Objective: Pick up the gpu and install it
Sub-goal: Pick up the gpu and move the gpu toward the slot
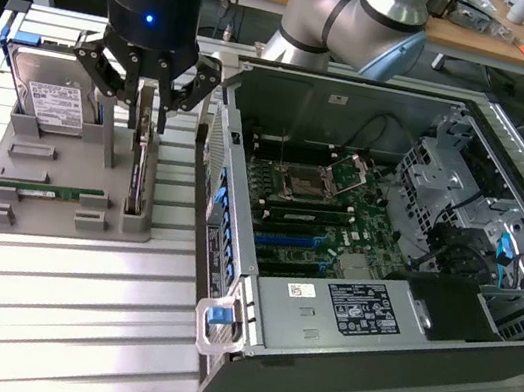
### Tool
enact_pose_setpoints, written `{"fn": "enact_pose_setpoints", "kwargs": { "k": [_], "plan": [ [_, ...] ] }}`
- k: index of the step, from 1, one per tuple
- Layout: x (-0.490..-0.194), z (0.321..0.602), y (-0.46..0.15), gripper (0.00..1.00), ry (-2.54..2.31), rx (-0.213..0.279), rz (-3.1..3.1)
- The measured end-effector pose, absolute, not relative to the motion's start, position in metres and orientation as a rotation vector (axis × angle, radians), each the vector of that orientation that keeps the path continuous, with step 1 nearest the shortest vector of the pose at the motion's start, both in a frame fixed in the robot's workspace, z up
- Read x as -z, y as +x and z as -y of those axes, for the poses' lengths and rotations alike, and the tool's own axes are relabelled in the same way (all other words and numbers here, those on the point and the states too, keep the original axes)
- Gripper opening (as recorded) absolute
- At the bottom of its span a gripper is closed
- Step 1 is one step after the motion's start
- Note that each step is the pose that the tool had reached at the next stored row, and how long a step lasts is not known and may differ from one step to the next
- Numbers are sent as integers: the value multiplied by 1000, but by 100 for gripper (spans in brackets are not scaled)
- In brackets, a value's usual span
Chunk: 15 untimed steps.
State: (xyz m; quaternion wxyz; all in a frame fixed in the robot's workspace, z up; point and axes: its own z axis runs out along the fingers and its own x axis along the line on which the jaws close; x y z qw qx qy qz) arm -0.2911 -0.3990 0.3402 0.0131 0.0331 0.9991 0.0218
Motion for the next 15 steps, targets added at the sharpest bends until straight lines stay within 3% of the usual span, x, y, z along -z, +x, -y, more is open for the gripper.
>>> {"fn": "enact_pose_setpoints", "kwargs": {
  "k": [15],
  "plan": [
    [-331,399,-291,36,103,-68,-3113]
  ]
}}
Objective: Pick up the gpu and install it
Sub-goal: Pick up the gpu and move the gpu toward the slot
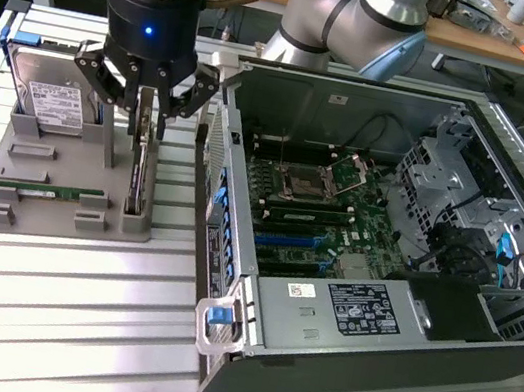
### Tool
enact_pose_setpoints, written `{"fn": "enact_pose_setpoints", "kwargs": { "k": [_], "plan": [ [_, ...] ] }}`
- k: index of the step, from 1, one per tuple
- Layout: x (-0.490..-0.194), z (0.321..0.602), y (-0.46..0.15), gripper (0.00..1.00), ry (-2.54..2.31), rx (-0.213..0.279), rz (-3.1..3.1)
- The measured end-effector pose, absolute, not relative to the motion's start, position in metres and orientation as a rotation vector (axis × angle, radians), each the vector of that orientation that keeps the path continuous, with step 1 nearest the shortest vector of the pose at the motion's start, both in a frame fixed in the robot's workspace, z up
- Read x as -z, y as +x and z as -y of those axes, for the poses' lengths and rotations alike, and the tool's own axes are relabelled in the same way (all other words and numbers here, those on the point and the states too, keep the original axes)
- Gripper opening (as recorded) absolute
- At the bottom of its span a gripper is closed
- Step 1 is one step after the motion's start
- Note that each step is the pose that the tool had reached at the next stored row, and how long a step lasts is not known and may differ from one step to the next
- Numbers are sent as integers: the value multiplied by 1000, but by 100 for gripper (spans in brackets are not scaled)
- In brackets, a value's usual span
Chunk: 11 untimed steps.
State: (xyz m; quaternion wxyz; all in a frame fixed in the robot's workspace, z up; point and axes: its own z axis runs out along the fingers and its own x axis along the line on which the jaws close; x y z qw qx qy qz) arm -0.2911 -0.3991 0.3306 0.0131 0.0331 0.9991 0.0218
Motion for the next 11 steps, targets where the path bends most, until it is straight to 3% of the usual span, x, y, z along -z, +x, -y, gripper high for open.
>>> {"fn": "enact_pose_setpoints", "kwargs": {
  "k": [11],
  "plan": [
    [-326,399,-291,36,103,-68,-3113]
  ]
}}
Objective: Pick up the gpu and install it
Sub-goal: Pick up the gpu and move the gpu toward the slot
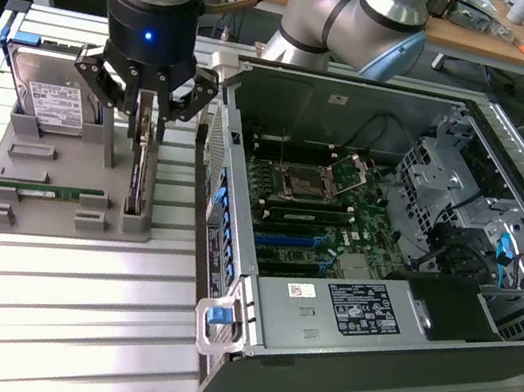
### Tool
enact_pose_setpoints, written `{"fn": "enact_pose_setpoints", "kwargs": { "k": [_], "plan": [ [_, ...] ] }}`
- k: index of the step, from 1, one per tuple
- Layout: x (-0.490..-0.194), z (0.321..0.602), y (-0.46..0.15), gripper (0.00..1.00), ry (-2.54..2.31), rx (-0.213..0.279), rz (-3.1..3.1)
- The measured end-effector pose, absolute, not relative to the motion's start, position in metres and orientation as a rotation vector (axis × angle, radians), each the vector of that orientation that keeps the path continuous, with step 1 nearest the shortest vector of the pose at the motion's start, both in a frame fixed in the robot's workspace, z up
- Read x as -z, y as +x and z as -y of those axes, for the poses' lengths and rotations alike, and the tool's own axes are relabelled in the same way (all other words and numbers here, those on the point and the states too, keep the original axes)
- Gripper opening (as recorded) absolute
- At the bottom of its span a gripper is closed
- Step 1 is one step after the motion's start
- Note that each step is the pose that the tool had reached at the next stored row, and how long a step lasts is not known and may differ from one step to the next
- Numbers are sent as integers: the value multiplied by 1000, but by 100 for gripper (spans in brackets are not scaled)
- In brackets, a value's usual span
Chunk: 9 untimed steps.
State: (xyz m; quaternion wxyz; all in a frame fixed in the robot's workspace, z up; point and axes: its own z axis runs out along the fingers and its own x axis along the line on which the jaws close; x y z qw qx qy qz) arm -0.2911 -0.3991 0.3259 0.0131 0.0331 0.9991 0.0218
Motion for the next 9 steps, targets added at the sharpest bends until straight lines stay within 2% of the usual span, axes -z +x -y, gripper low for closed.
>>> {"fn": "enact_pose_setpoints", "kwargs": {
  "k": [9],
  "plan": [
    [-322,399,-291,36,103,-68,-3113]
  ]
}}
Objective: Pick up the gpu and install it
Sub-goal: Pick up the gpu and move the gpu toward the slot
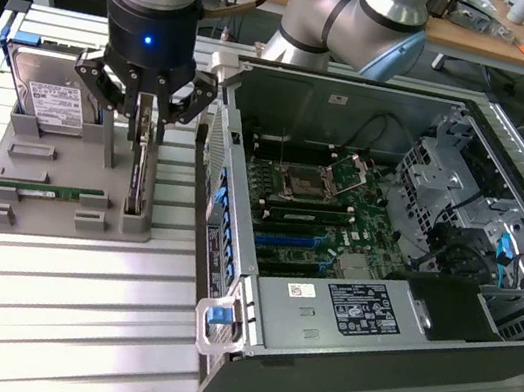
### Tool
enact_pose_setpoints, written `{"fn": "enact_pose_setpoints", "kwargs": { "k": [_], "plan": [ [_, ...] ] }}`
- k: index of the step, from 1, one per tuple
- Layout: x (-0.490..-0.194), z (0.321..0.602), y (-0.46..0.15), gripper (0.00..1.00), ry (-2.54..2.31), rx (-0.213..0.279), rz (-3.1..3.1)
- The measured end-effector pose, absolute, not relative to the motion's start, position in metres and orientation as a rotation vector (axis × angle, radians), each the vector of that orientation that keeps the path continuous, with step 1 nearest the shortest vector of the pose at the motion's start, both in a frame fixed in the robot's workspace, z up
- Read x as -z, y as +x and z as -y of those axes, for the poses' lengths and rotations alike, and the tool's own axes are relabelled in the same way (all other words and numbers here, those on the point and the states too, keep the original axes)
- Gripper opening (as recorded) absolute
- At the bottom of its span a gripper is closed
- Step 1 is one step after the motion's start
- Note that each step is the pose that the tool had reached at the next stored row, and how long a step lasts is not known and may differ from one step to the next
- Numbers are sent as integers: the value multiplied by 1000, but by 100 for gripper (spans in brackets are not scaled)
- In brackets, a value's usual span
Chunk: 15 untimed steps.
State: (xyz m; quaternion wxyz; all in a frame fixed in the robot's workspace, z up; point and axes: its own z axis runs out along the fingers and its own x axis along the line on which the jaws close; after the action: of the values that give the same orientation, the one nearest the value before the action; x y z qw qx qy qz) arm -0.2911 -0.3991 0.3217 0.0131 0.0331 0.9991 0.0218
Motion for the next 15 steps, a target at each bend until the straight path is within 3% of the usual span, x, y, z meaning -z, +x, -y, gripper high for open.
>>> {"fn": "enact_pose_setpoints", "kwargs": {
  "k": [15],
  "plan": [
    [-314,399,-291,36,103,-68,-3113]
  ]
}}
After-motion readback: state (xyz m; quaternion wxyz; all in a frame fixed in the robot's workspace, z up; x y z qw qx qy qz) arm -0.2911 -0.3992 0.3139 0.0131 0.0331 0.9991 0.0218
